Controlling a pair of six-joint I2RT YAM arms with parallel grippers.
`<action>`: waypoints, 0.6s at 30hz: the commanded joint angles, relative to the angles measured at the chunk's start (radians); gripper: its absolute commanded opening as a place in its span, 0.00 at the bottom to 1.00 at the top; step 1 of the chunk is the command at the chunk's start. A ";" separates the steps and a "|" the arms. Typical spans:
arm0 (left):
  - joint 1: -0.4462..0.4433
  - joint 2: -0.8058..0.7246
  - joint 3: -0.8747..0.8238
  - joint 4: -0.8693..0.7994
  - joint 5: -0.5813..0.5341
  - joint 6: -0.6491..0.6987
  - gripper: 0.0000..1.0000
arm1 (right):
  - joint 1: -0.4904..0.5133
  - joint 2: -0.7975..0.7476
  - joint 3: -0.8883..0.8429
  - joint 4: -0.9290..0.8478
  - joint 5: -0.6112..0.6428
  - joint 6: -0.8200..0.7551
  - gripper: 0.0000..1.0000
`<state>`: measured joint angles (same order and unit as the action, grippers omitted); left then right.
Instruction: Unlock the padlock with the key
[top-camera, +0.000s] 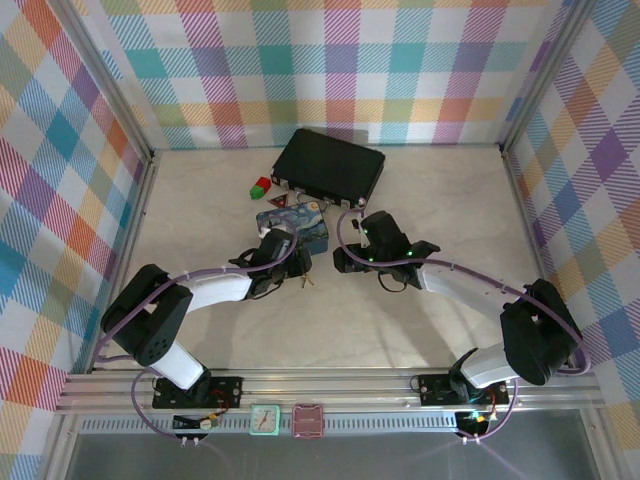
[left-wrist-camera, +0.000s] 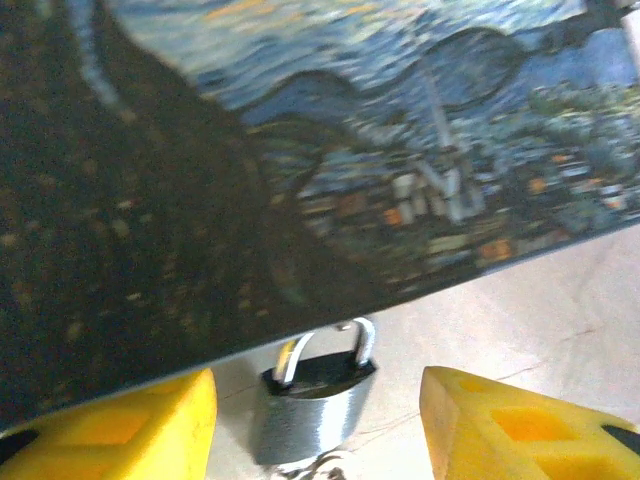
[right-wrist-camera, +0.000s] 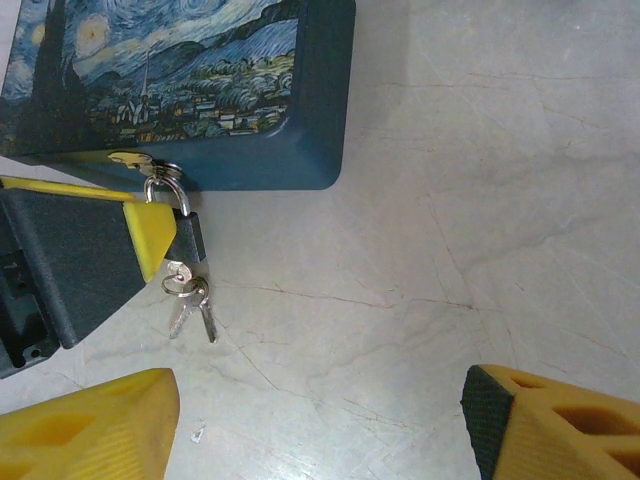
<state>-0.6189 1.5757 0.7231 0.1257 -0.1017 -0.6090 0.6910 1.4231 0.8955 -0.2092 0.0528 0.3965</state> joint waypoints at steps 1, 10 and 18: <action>0.002 -0.023 -0.018 -0.041 -0.051 0.003 0.57 | -0.001 -0.004 0.008 0.023 0.000 0.001 0.76; 0.002 0.141 0.031 0.146 0.060 -0.022 0.46 | -0.010 0.040 0.052 0.032 -0.051 -0.002 0.76; 0.004 0.153 -0.005 0.220 0.041 -0.038 0.21 | -0.011 0.074 0.056 0.053 -0.085 0.058 0.75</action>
<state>-0.6189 1.7130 0.7300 0.3080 -0.0654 -0.6403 0.6861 1.4975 0.9745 -0.1940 -0.0051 0.4152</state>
